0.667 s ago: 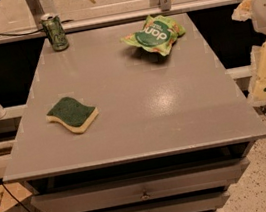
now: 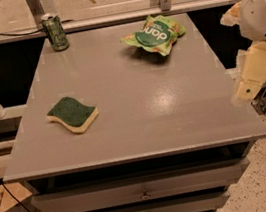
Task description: Move green rice chip bag near green can
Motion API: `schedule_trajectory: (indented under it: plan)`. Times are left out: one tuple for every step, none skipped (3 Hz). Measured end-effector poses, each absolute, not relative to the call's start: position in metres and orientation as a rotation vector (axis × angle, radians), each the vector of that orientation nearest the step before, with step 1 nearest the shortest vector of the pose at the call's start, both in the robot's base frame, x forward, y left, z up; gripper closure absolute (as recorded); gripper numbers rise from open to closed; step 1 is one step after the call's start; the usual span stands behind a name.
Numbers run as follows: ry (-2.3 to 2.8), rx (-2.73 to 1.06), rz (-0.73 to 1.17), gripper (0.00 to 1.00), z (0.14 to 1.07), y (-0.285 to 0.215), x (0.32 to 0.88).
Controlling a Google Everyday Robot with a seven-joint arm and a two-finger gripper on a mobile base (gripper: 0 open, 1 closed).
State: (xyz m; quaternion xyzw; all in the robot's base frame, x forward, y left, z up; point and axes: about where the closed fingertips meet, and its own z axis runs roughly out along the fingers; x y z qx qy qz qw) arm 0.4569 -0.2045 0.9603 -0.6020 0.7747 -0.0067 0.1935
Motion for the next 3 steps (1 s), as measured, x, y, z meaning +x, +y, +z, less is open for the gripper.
schedule_trajectory:
  plan:
    - [2.114, -1.618, 0.05, 0.0, 0.949, -0.1923, 0.483]
    - [2.1, -1.603, 0.049, 0.0, 0.9494, -0.1899, 0.4887]
    - [2.092, -1.539, 0.111, 0.0, 0.9456, -0.1891, 0.4917]
